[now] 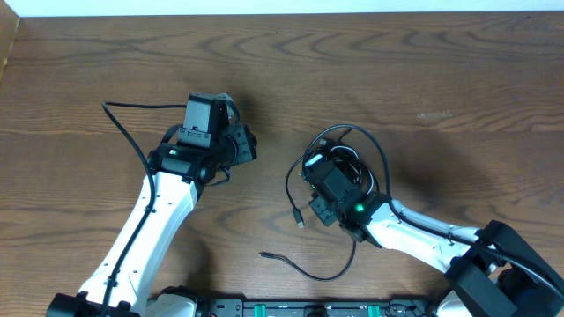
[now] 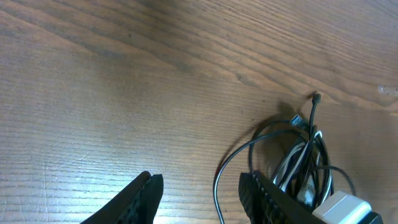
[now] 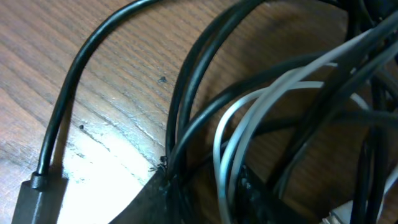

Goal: Untangle cables

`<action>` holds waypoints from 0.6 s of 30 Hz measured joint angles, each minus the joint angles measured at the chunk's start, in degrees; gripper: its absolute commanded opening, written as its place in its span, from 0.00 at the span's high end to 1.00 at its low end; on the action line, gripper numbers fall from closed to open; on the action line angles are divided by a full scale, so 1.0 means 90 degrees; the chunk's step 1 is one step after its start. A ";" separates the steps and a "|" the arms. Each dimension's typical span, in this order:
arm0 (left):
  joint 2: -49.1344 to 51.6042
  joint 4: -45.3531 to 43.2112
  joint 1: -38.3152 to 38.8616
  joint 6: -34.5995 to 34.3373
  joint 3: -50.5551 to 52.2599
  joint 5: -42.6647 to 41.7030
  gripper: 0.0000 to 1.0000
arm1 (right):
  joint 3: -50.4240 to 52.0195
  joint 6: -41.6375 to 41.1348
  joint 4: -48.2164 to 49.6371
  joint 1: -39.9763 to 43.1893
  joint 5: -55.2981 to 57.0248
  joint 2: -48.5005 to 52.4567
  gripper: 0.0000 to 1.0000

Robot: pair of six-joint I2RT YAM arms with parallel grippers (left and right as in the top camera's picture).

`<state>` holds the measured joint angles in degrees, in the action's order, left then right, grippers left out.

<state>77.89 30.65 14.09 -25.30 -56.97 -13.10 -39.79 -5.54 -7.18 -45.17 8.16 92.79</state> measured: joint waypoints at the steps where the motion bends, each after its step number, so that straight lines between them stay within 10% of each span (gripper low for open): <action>1: 0.0000 0.0000 0.0000 -0.0002 0.0000 0.0000 0.53 | -0.0032 -0.0024 -0.0087 0.0000 -0.0015 0.0000 0.99; 14: 0.0000 0.0000 0.0000 0.0000 0.0000 0.0000 0.53 | -0.0903 -0.0053 -0.1307 0.0000 -0.0549 0.0002 0.87; 18: 0.0000 0.0000 0.0000 0.0000 0.0000 0.0000 0.53 | -0.0979 -0.0083 -0.1447 0.0000 -0.0680 0.0002 0.66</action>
<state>77.89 30.65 14.09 -25.30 -56.97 -13.10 -48.60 -6.28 -20.21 -45.17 2.04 92.82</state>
